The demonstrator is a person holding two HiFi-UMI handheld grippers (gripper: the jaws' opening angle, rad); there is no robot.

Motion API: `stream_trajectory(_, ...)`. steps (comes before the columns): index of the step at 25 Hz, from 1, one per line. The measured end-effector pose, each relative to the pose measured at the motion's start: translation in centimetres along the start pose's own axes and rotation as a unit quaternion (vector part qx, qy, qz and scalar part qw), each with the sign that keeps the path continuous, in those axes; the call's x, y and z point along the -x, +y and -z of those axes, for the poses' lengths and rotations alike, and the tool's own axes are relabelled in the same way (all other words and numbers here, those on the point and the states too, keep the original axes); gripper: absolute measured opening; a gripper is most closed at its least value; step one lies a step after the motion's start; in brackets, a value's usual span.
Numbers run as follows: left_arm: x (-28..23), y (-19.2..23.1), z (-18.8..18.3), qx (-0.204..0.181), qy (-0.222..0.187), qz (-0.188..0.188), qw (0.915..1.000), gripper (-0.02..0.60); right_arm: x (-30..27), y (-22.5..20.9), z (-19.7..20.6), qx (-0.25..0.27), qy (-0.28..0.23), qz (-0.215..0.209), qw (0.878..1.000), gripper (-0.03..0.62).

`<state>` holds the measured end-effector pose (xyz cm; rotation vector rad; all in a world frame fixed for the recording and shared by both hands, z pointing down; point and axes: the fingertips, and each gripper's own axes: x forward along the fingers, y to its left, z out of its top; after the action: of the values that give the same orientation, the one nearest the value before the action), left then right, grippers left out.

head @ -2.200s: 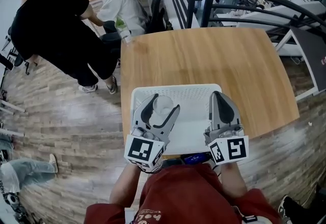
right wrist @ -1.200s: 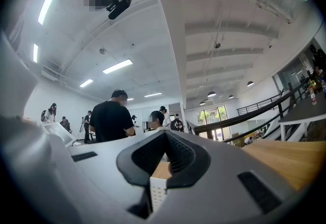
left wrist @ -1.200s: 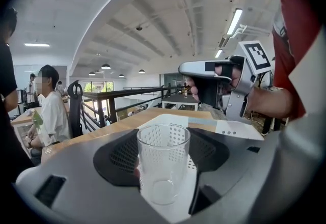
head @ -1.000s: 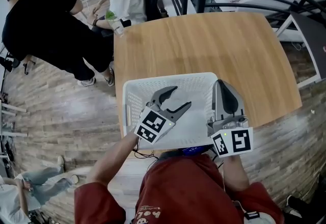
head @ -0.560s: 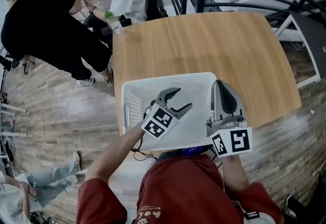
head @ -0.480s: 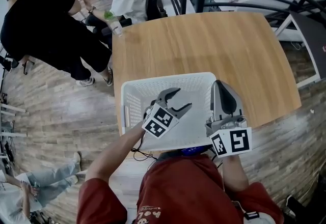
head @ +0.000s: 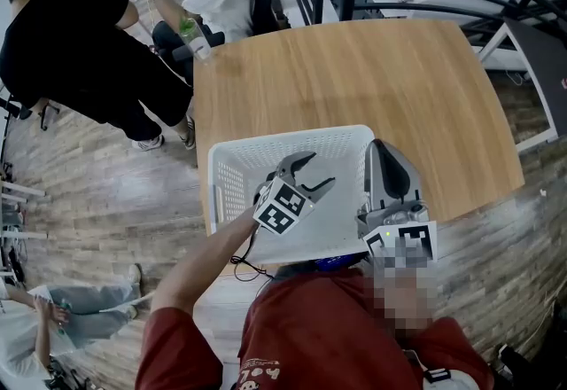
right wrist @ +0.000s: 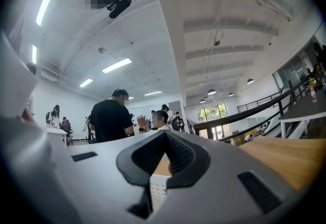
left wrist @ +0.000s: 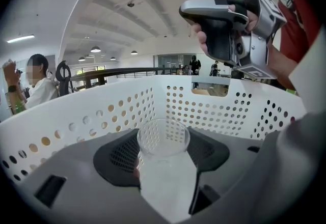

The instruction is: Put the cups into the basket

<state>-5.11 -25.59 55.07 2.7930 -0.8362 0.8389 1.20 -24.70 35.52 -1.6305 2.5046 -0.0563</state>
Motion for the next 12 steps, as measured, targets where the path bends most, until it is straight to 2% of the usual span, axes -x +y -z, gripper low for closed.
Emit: stream_trajectory(12,-0.7,-0.05,1.09,0.006,0.014,-0.01,0.9998,0.29,-0.13,-0.04,0.07,-0.004,0.001,-0.004,1.0,0.005)
